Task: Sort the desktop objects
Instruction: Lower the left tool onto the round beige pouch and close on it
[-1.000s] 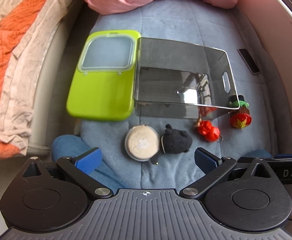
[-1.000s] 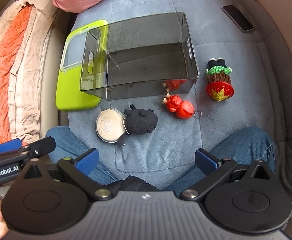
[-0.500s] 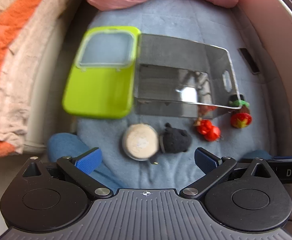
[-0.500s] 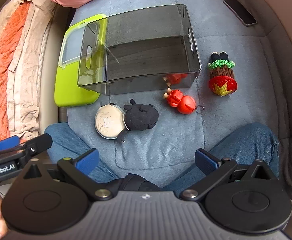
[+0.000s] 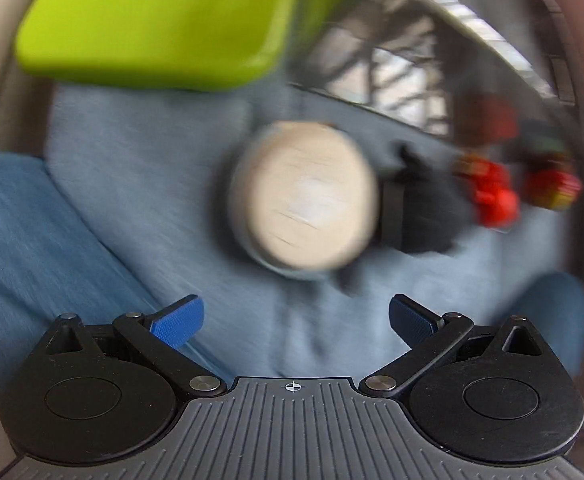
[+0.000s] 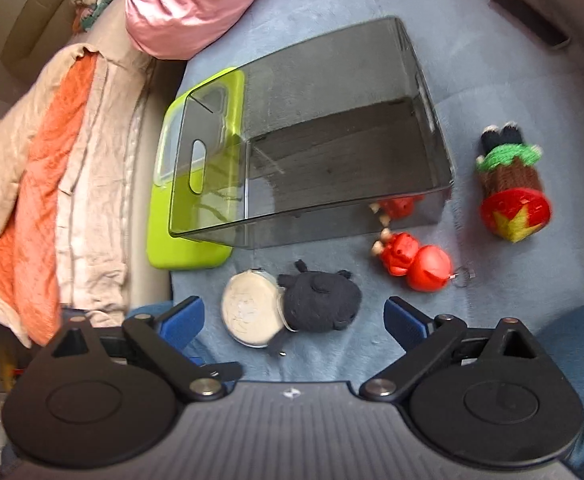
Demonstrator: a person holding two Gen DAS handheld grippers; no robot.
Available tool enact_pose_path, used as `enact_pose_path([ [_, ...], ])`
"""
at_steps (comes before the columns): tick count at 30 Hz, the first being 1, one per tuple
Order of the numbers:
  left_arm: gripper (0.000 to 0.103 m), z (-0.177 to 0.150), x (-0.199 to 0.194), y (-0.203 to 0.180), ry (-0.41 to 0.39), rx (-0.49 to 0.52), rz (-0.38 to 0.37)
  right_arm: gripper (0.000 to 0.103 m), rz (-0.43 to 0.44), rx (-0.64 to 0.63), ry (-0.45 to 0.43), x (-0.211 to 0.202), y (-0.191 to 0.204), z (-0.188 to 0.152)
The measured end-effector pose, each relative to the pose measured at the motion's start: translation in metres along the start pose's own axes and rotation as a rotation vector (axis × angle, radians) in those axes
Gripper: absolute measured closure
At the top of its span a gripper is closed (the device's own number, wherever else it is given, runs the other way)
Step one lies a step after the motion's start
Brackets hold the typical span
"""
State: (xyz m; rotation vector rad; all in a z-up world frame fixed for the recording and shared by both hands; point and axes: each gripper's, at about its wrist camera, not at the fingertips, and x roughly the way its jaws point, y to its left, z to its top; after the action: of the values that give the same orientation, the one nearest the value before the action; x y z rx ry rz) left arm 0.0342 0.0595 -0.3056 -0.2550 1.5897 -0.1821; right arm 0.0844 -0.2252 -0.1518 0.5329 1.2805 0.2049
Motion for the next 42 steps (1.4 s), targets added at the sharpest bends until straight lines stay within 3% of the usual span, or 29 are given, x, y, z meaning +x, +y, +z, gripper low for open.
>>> enact_pose_path([
  [3,0.0,0.013,0.018,0.007,-0.005,0.006,-0.06,0.006,0.021,-0.049,-0.044,0.003,0.002,-0.006],
  [6,0.0,0.023,0.039,0.017,0.019,-0.055,-0.266,0.006,0.035,-0.099,-0.104,0.002,0.003,-0.012],
  [10,0.0,0.03,0.06,0.035,0.022,-0.22,-0.433,0.005,0.012,-0.138,-0.235,-0.002,0.004,-0.024],
  [13,0.0,0.028,0.063,0.049,0.006,-0.391,-0.504,0.006,-0.01,-0.166,-0.335,-0.005,0.004,-0.033],
  [17,0.001,0.022,0.052,0.035,-0.013,-0.276,-0.523,0.011,-0.039,-0.204,-0.469,-0.009,0.005,-0.045],
  [20,0.003,0.015,0.046,0.028,-0.009,-0.295,-0.636,0.012,-0.052,-0.234,-0.548,-0.01,0.005,-0.053],
  [21,0.004,0.016,0.044,0.024,-0.012,-0.294,-0.631,0.012,-0.049,-0.236,-0.564,-0.01,0.005,-0.054],
  [27,0.004,0.03,0.044,-0.013,-0.056,-0.229,-0.321,0.012,-0.011,-0.176,-0.6,-0.014,-0.012,-0.06],
  [28,0.004,0.028,0.043,-0.016,-0.084,-0.236,-0.304,0.012,-0.01,-0.164,-0.601,-0.014,-0.016,-0.062],
  [30,0.01,0.023,0.041,-0.019,-0.136,-0.276,-0.312,0.012,-0.018,-0.14,-0.606,-0.013,-0.024,-0.066],
  [33,0.037,0.018,0.036,-0.02,-0.217,-0.274,-0.305,0.012,-0.063,-0.14,-0.627,-0.008,-0.037,-0.079],
  [37,0.05,0.016,0.024,-0.012,-0.24,-0.312,-0.367,0.012,-0.083,-0.099,-0.605,0.013,-0.057,-0.089],
  [39,0.056,0.016,0.017,-0.011,-0.233,-0.295,-0.381,0.012,-0.055,-0.033,-0.549,0.023,-0.068,-0.087],
  [42,0.059,0.019,-0.002,-0.026,-0.25,-0.162,-0.333,0.012,0.093,0.043,-0.399,0.023,-0.081,-0.07],
])
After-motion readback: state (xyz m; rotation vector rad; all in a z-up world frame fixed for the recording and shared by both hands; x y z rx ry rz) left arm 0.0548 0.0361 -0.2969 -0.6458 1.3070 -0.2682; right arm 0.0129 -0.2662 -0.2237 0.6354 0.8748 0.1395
